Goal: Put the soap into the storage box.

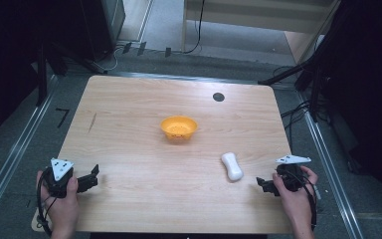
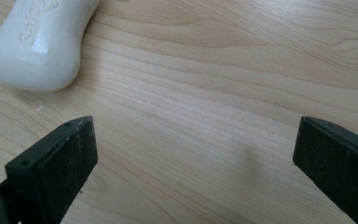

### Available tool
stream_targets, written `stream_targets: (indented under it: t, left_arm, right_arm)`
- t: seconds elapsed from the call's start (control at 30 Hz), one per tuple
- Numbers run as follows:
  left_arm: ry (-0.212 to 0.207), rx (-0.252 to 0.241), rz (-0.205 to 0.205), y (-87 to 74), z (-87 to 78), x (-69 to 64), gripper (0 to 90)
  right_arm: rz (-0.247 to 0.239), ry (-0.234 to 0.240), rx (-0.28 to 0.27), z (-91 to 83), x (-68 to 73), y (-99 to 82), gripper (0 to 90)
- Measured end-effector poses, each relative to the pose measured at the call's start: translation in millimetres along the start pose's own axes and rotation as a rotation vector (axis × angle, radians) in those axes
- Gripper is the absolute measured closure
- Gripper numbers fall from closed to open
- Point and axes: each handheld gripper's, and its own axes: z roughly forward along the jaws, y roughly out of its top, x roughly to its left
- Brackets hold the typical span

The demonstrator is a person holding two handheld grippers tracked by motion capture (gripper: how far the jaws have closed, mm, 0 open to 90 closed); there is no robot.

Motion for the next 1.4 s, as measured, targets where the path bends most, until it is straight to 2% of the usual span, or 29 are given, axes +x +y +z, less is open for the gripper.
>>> stream_targets:
  t: [0.33,0.67,1.17,1.23,1.33,1.4]
  left_arm:
    - [-0.004,-0.002,-0.006,0.0,0.4,0.7,0.0]
    - [-0.008,0.004,-0.009,0.1,0.5,0.8,0.0]
    - [-0.01,0.005,-0.013,0.1,0.5,1.4,0.0]
    - [-0.012,0.006,-0.014,0.0,0.4,1.4,0.0]
    - [-0.012,0.006,-0.014,0.0,0.3,1.4,0.0]
    - [-0.017,0.004,-0.015,0.0,0.5,1.7,0.0]
  right_arm:
    - [-0.03,-0.007,0.07,4.1,14.5,25.7,0.4]
    - [-0.05,-0.003,0.102,10.5,26.6,43.3,0.3]
    - [-0.048,0.002,0.135,22.3,47.9,65.7,0.7]
    - [-0.041,-0.015,0.124,23.9,52.3,69.1,9.8]
    - [-0.036,-0.039,0.12,25.4,55.1,71.1,13.8]
    - [-0.031,-0.019,0.129,27.2,57.5,72.6,13.6]
